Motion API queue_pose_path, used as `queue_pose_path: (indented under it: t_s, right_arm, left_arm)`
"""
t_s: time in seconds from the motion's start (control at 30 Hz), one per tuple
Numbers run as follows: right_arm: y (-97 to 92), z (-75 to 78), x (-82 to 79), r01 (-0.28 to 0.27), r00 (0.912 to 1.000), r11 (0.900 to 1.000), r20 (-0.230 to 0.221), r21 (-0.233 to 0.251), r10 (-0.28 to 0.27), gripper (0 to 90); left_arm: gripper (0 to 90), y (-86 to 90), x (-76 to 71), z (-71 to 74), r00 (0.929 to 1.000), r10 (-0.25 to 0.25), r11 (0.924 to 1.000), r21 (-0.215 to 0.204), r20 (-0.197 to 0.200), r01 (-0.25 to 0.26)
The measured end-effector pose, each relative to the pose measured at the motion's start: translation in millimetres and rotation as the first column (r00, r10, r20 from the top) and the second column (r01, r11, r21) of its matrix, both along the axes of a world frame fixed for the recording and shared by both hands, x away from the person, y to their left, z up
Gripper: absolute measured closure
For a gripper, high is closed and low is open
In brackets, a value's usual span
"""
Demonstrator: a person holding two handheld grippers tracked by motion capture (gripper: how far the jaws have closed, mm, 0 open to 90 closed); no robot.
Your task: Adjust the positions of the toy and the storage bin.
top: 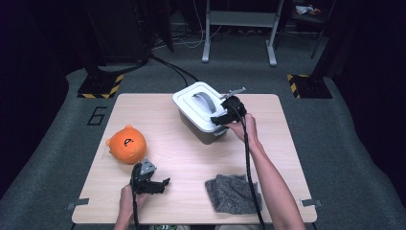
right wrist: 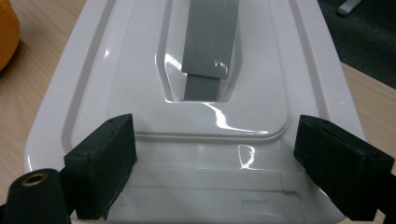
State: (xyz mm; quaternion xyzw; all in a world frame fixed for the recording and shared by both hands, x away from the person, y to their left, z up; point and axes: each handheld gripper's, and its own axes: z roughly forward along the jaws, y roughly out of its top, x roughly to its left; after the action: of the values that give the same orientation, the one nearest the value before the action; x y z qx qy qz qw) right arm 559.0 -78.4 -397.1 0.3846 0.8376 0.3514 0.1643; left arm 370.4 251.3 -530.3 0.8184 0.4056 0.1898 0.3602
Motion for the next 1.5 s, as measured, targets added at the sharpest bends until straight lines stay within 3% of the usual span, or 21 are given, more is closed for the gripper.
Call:
queue_pose_path:
  t_s: [0.83,1.5]
  right_arm:
    - [-26.9,-2.2,-24.9,-0.02,0.9996,0.9997,0.02,0.013,0.019,13.1]
    - [-37.4,-3.7,-47.7,-0.017,0.9994,0.9994,0.029,0.03,0.016,13.9]
  left_arm:
    - [13.2,0.2,-0.1,0.2,1.0,0.0,1.0,0.002,-0.002,0.0]
    - [13.2,0.2,-0.2,0.3,1.0,0.002,1.0,0.004,-0.001,-0.002]
